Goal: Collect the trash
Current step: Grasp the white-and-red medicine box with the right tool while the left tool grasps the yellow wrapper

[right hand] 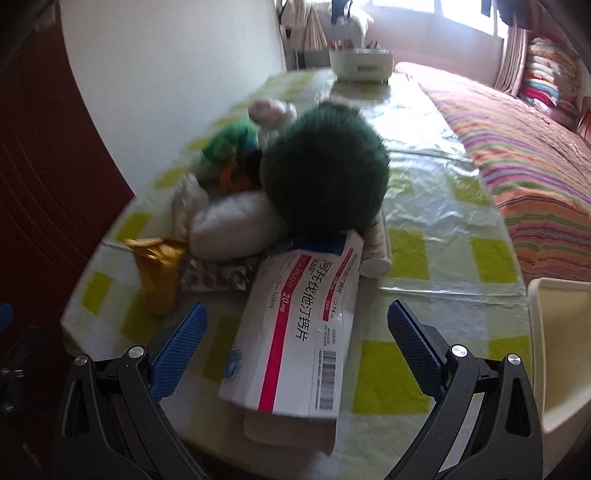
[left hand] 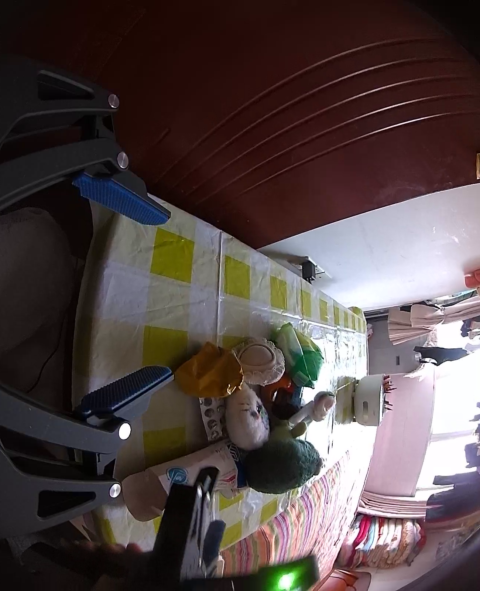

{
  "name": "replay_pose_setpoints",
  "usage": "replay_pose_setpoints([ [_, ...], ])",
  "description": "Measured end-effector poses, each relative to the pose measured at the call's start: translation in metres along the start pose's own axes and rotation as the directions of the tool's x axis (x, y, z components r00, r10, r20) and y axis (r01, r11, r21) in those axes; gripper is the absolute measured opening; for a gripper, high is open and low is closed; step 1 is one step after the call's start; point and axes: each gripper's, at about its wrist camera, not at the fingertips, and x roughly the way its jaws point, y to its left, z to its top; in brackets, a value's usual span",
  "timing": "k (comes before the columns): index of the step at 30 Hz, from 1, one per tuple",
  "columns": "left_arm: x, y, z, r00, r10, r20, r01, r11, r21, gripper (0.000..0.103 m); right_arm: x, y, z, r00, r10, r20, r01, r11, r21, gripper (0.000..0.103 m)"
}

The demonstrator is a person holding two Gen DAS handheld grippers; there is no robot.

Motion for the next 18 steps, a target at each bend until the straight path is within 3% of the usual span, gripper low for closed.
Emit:
replay_pose_setpoints([
  [7, 0.015, -0.001, 0.015, 0.999, -0.033, -0.016, 0.033, 0.999, 0.001, 0.077, 0.031, -0.002, 0.001, 0.996, -0.049, -0.075, 0.049, 0.999, -0.006, 0.094],
  [9, 0.02, -0.004, 0.018, 0.998, -0.057, -0.029, 0.058, 0.998, 0.006, 0.077, 0.034, -0.006, -0.002, 0.996, -0.014, -0.086, 0.013, 1.0, -0.007, 0.078],
  [18, 0.05, -0.03, 0.024, 0.982, -0.153, -0.106, 0.16, 0.985, 0.06, 0.077, 0.016, -0.021, -0.014, 1.0, 0.021, -0.021, -0.021, 1.0, -0.011, 0.066],
])
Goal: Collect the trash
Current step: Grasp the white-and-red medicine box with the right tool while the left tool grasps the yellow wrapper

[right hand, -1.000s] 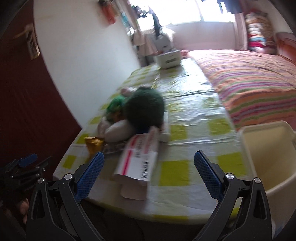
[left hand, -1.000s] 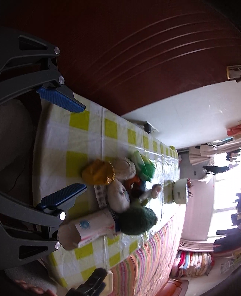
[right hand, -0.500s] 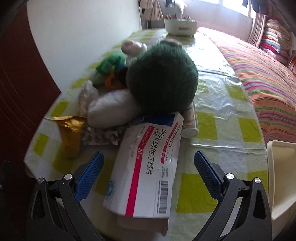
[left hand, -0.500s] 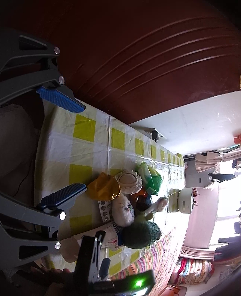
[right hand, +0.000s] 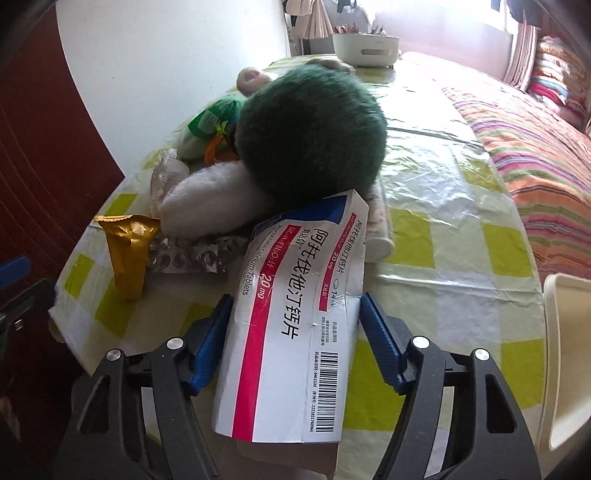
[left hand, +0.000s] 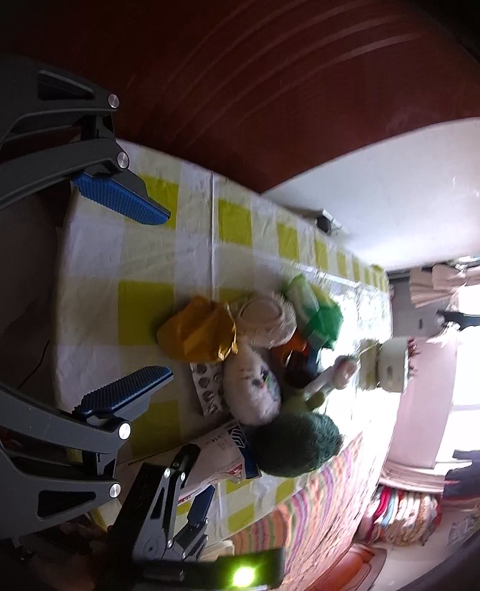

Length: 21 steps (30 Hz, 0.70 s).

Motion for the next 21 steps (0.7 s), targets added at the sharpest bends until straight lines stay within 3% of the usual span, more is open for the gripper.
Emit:
replay_pose_setpoints([
  [15, 0.053, -0.017, 0.03, 0.993, -0.045, -0.108, 0.047, 0.999, 0.012, 0.077, -0.048, -0.037, -0.034, 0.995, 0.054, 0.082, -0.064, 0.99, 0.124, 0.066],
  [19, 0.065, -0.018, 0.035, 0.994, -0.033, -0.1, 0.032, 0.999, -0.01, 0.076, -0.06, -0.042, -0.04, 0.993, 0.055, 0.108, -0.069, 0.988, 0.136, 0.066],
  [20, 0.067, -0.016, 0.035, 0.995, -0.033, -0.094, 0.03, 0.999, -0.028, 0.076, -0.063, -0.043, -0.041, 0.992, 0.055, 0.114, -0.071, 0.987, 0.143, 0.066],
  [21, 0.069, -0.013, 0.036, 0.996, -0.033, -0.088, 0.029, 0.998, -0.047, 0.065, -0.066, -0.044, -0.043, 0.992, 0.055, 0.118, -0.072, 0.986, 0.147, 0.067],
])
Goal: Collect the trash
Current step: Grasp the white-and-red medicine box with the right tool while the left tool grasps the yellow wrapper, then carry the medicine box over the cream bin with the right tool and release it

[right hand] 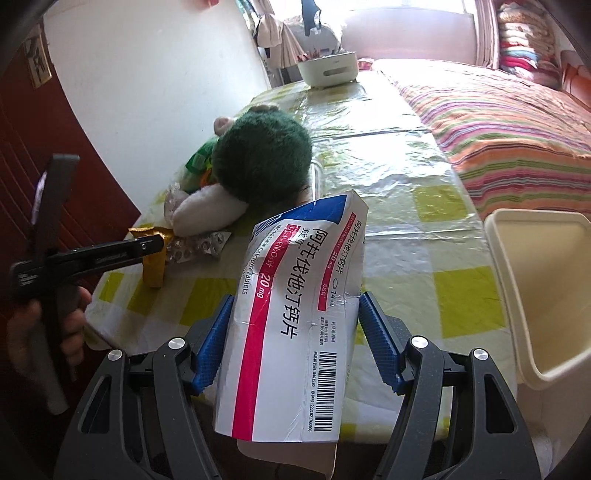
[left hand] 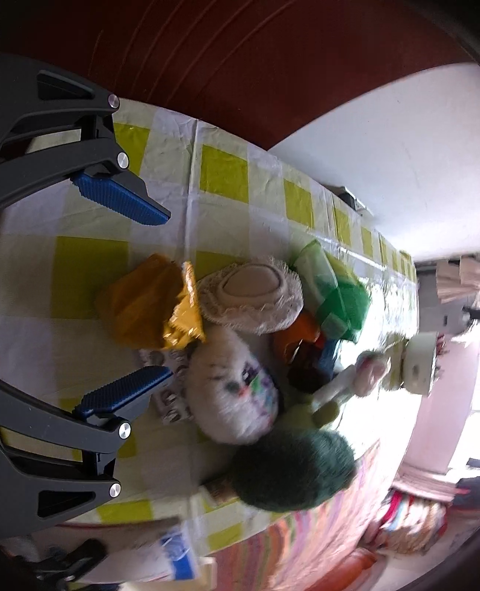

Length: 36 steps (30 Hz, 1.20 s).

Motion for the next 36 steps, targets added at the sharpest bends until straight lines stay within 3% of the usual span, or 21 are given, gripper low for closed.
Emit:
replay_pose_setpoints([
  [2, 0.006, 0.006, 0.0, 1.0, -0.005, -0.021, 0.005, 1.0, -0.028, 0.039, -0.005, -0.004, -0.002, 1.0, 0.003, 0.008, -0.003, 1.0, 0.013, 0.067],
  [3, 0.008, 0.008, 0.0, 1.0, -0.007, -0.028, 0.006, 0.999, -0.037, 0.037, -0.007, -0.007, -0.002, 1.0, 0.003, 0.015, -0.004, 1.0, 0.021, 0.067],
  [9, -0.011, 0.007, -0.008, 0.997, 0.048, 0.058, -0.046, 0.999, -0.019, 0.036, -0.016, -0.017, -0.002, 0.998, -0.005, 0.055, 0.002, 0.999, 0.049, 0.067],
  [14, -0.035, -0.004, -0.014, 0.993, 0.038, 0.11, -0.038, 0.999, 0.004, 0.036, -0.023, -0.028, -0.002, 0.996, -0.024, 0.082, 0.018, 0.997, 0.073, 0.067],
  [26, -0.074, -0.073, -0.026, 0.983, -0.083, 0.166, 0.06, 0.989, 0.136, 0.036, -0.046, -0.061, -0.009, 0.988, -0.089, 0.125, 0.071, 0.988, 0.141, 0.067],
  [36, -0.088, -0.126, -0.037, 0.975, -0.156, 0.16, 0.115, 0.965, 0.237, 0.036, -0.073, -0.115, -0.003, 0.956, -0.213, 0.202, 0.165, 0.959, 0.228, 0.067],
])
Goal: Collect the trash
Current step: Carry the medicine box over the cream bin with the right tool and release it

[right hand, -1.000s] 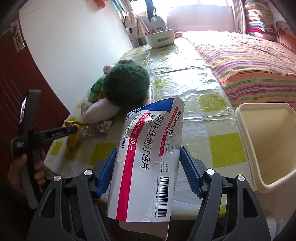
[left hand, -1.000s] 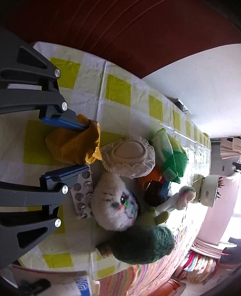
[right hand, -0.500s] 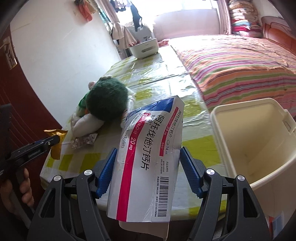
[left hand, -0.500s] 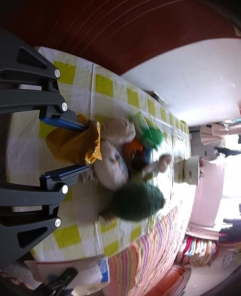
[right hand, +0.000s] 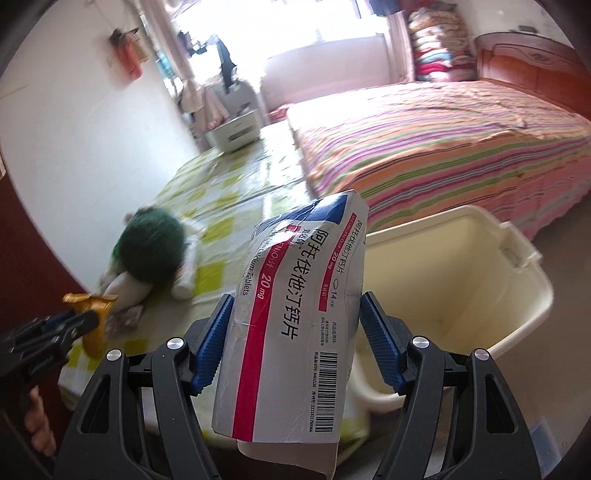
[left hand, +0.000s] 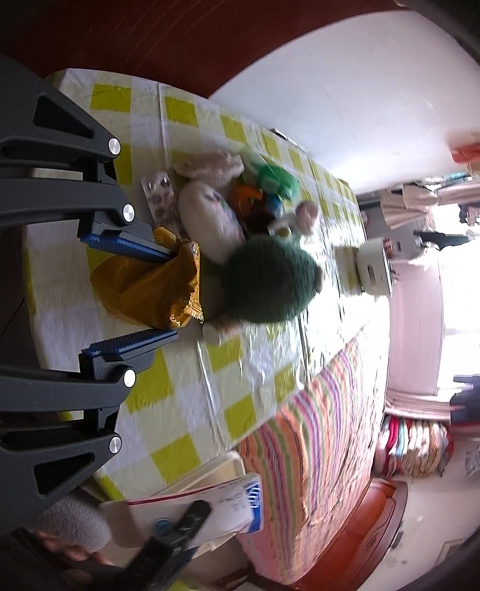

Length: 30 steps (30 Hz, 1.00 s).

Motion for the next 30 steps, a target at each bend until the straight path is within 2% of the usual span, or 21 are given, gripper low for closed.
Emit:
replay_pose_setpoints([
  [7, -0.003, -0.034, 0.002, 0.999, -0.046, 0.01, 0.046, 0.998, 0.045, 0.036, 0.001, -0.048, 0.017, 0.989, -0.105, 0.1, 0.098, 0.992, 0.076, 0.067],
  [13, 0.0, -0.063, 0.003, 0.996, -0.084, 0.009, 0.083, 0.993, 0.081, 0.036, 0.007, -0.079, 0.023, 0.974, -0.166, 0.152, 0.145, 0.979, 0.142, 0.067],
  [18, 0.003, -0.086, 0.007, 0.992, -0.125, 0.002, 0.124, 0.986, 0.111, 0.036, 0.01, -0.093, 0.024, 0.946, -0.251, 0.206, 0.22, 0.962, 0.162, 0.069],
  [19, 0.003, -0.091, 0.009, 0.991, -0.131, 0.001, 0.13, 0.984, 0.121, 0.036, 0.012, -0.095, 0.023, 0.938, -0.278, 0.208, 0.248, 0.955, 0.161, 0.069],
  [21, 0.004, -0.099, 0.012, 0.99, -0.144, 0.001, 0.142, 0.981, 0.131, 0.036, 0.012, -0.103, 0.021, 0.94, -0.279, 0.198, 0.242, 0.951, 0.193, 0.071],
  [23, 0.006, -0.107, 0.015, 0.987, -0.158, -0.007, 0.157, 0.978, 0.14, 0.036, 0.015, -0.108, 0.021, 0.934, -0.309, 0.179, 0.27, 0.939, 0.211, 0.073],
  [30, 0.02, -0.132, 0.024, 0.983, -0.18, -0.044, 0.184, 0.972, 0.149, 0.036, 0.028, -0.124, 0.017, 0.946, -0.3, 0.121, 0.256, 0.923, 0.286, 0.078],
])
